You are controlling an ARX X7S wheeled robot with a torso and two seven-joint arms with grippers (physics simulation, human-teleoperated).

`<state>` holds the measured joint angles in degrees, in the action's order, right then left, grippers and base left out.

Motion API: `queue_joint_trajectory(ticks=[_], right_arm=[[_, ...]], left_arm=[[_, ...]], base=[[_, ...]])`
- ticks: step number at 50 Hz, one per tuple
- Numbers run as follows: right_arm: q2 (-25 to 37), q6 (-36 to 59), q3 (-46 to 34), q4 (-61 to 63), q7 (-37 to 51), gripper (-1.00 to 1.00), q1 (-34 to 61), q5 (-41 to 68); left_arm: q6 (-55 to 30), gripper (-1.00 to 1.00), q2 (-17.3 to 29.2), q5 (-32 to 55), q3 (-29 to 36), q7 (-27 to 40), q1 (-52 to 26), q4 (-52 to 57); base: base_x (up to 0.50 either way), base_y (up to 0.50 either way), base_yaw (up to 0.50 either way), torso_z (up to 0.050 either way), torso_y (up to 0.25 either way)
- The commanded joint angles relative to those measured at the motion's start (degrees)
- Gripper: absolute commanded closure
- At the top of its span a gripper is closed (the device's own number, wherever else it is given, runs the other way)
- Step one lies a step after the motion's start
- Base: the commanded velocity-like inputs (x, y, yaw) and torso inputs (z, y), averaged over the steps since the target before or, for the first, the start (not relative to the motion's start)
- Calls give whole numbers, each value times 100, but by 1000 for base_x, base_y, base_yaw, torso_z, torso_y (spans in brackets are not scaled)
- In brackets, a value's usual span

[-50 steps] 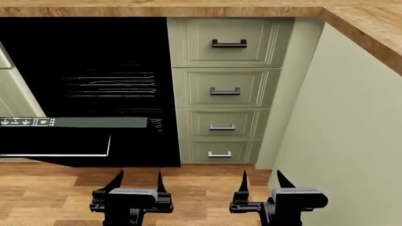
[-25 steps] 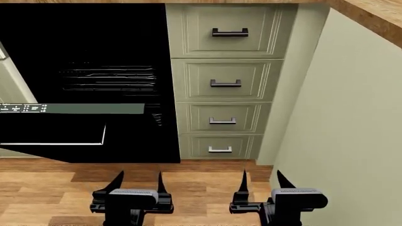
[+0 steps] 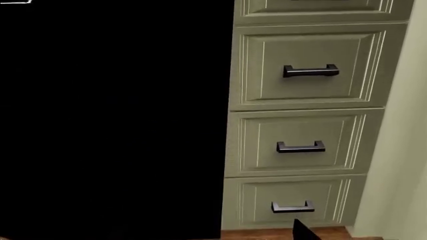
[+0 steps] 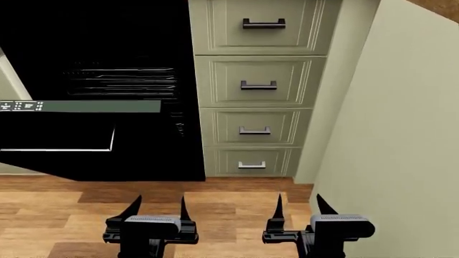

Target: Close the dishwasher door

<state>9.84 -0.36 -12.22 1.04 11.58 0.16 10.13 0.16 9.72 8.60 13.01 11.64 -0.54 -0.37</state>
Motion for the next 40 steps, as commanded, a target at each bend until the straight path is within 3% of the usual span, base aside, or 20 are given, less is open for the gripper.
queue_joint_trajectory(ticks=[1, 40], right_arm=[[28, -6, -42, -22, 29, -100, 18, 32], [126, -30, -159, 13, 144, -100, 18, 104]], left_arm=[[3, -100, 29, 47, 27, 29, -28, -28], [30, -100, 119, 99, 170, 154, -17, -14]], base=[[0, 0, 0, -50, 0], [0, 0, 0, -50, 0]])
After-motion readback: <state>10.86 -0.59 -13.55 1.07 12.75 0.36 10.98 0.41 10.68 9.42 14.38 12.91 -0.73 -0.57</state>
